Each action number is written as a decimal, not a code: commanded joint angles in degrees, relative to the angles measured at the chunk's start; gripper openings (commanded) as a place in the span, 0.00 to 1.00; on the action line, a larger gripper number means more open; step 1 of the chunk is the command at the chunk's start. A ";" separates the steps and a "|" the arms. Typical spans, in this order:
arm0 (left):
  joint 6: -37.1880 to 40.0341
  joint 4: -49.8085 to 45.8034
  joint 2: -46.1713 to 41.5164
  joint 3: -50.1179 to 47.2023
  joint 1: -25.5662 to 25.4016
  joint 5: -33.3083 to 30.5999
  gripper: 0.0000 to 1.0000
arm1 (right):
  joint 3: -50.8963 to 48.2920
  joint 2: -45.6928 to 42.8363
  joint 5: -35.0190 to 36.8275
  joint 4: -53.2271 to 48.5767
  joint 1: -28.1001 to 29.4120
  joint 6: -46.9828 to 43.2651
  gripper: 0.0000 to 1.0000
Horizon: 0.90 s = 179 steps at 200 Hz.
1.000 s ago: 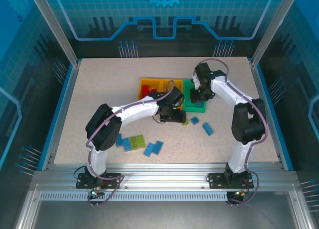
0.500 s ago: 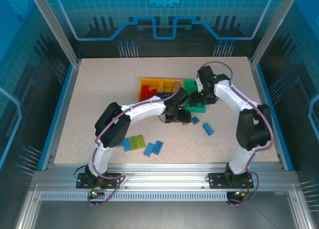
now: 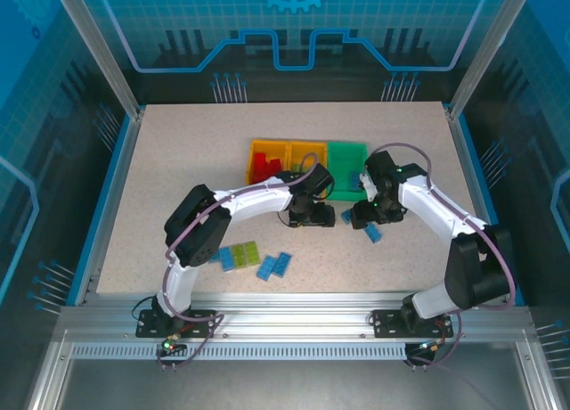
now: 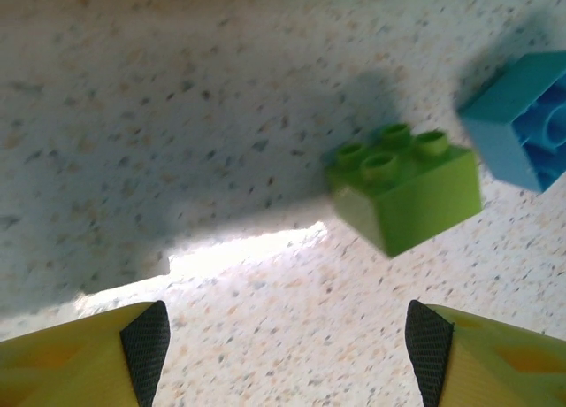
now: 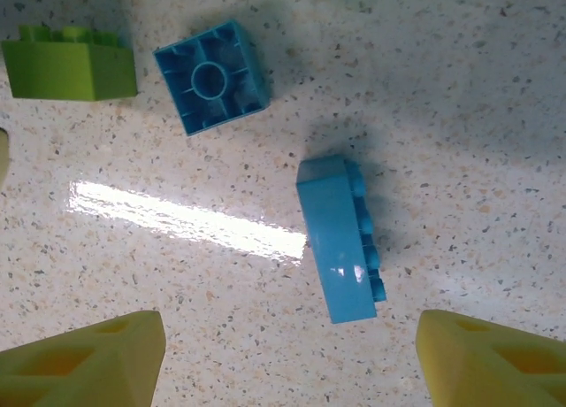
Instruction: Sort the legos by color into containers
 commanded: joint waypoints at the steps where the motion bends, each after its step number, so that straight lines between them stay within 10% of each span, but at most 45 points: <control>1: -1.21 0.45 -4.99 -3.09 -0.22 -1.06 0.75 | 3.88 5.27 4.13 -5.79 2.17 -0.94 0.76; 139: -1.49 2.40 -8.99 -8.29 0.58 -1.24 0.76 | 5.90 20.35 9.98 -5.29 1.27 -13.76 0.55; 179: -1.42 1.65 -8.34 -7.25 0.71 -1.39 0.76 | 5.22 20.62 11.03 -2.92 1.90 -12.97 0.27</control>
